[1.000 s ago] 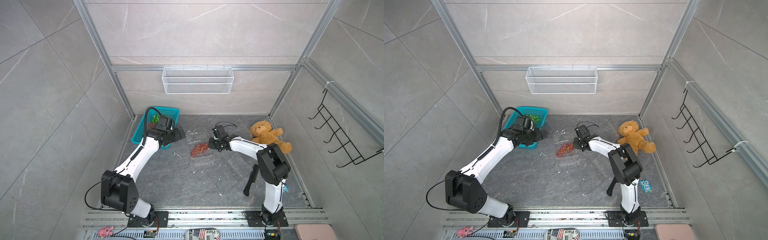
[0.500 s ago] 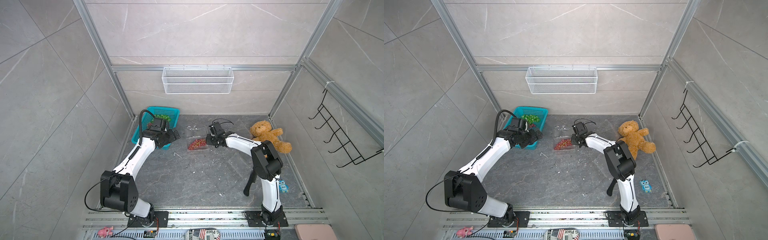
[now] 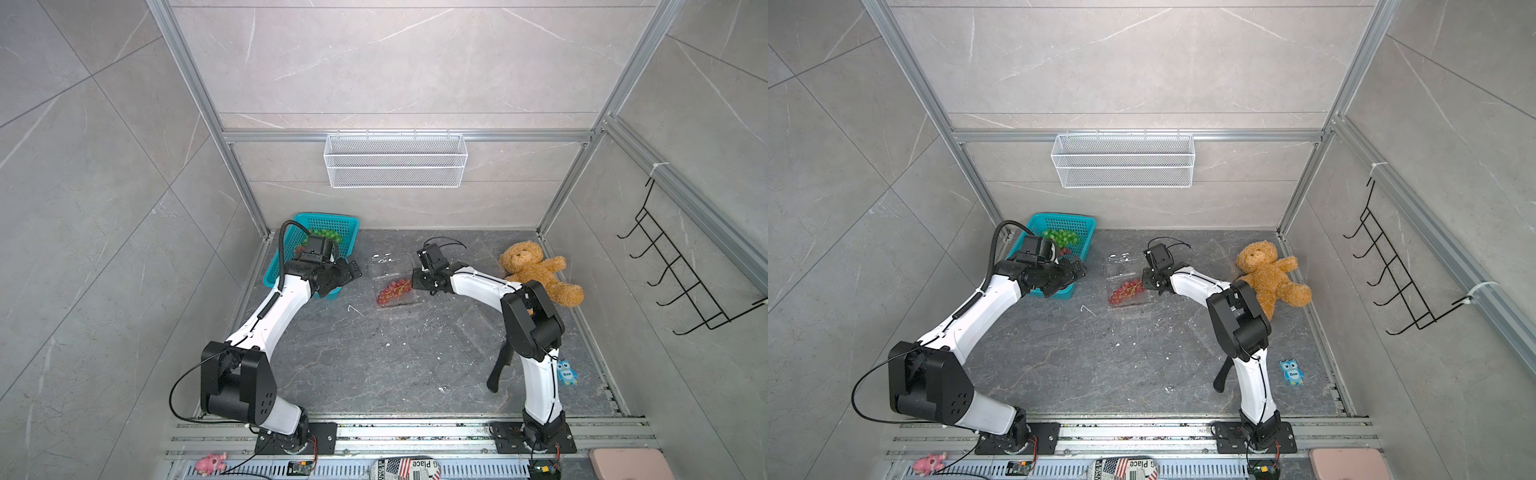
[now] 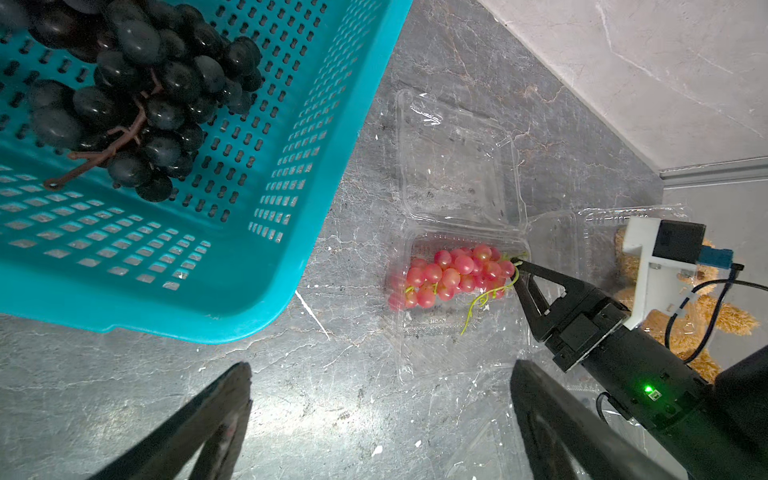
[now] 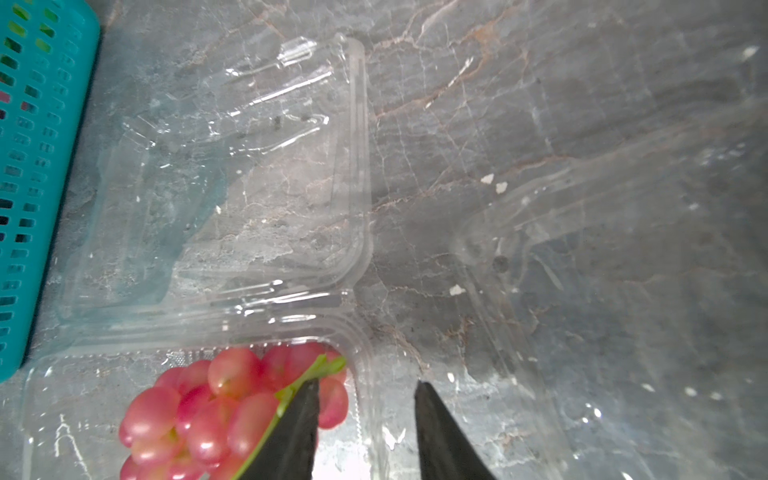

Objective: Pack grapes into containers
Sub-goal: Pick up the grape from the basket.

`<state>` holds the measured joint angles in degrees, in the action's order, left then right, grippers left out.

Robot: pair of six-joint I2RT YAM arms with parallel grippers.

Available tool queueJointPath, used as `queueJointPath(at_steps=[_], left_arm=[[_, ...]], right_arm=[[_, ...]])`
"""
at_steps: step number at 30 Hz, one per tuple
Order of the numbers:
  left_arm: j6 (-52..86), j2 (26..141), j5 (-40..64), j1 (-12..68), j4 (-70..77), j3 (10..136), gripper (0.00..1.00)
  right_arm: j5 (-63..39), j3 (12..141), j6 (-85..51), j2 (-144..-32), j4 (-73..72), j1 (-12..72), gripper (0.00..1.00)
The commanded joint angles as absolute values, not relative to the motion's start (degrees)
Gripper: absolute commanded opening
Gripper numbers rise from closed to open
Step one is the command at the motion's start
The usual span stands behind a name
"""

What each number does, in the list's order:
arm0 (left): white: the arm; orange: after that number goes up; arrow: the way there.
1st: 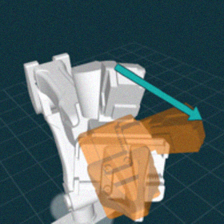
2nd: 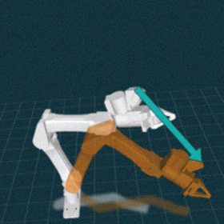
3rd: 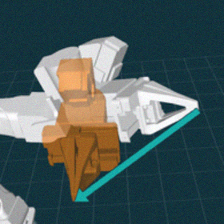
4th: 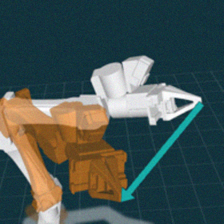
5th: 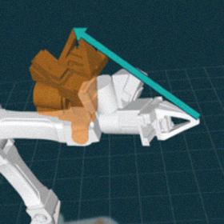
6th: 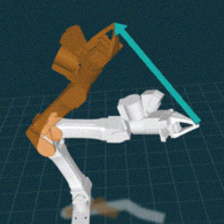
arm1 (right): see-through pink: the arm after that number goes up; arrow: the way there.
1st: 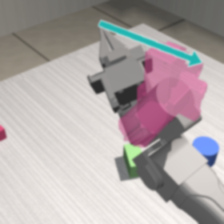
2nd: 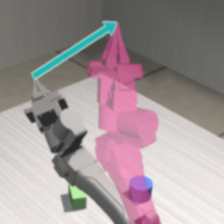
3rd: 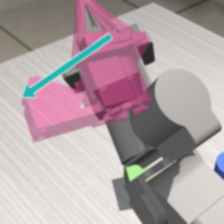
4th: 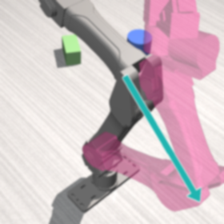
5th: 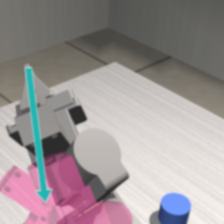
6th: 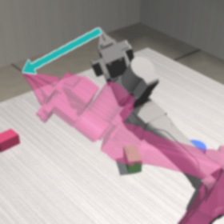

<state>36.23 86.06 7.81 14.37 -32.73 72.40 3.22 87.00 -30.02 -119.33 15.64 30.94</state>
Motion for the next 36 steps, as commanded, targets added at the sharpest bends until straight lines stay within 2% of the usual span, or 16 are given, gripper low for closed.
queueJointPath(at_steps=[1, 3, 7, 9, 16, 21, 27, 36], left_arm=[[34.67, 84.11, 5.79, 14.07, -34.33, 74.1, 1.0], [33.09, 83.96, 3.29, 13.94, -36.27, 75.42, 1.0], [29.64, 84.68, -0.84, 12.05, -39.88, 79.02, 0.99], [28.39, 85.67, -1.96, 10.45, -41.21, 80.77, 1.0], [23.36, 94.85, -3.24, 5.23, -43.0, 88.42, 0.99], [20.15, 104.31, -3.03, 2.8, -42.19, 94.18, 0.94], [19.11, 114.02, -0.74, 1.01, -43.17, 101.35, 0.87], [17.53, 121.7, 2.28, 0.97, -43.25, 105.88, 0.79]], right_arm=[[3.19, 85.9, -29.53, -114.27, 16.19, 31.11, 0.53], [2.75, 84.86, -29.53, -112.6, 15.69, 31.16, 0.63], [2.28, 82.81, -29.45, -108.93, 14.82, 31.68, 0.91], [2.05, 81.83, -28.96, -107.36, 13.98, 32.4, 0.99], [-1.6, 77.74, -26.09, -103.23, 5.82, 35.52, 1.0], [-3.31, 78.33, -24.52, -103.34, 2.89, 38.34, 1.0], [-4.31, 82.44, -24.61, -106.47, 4.05, 40.2, 0.99], [-5.75, 90.62, -24.26, -111.83, 6.41, 42.61, 0.99]])
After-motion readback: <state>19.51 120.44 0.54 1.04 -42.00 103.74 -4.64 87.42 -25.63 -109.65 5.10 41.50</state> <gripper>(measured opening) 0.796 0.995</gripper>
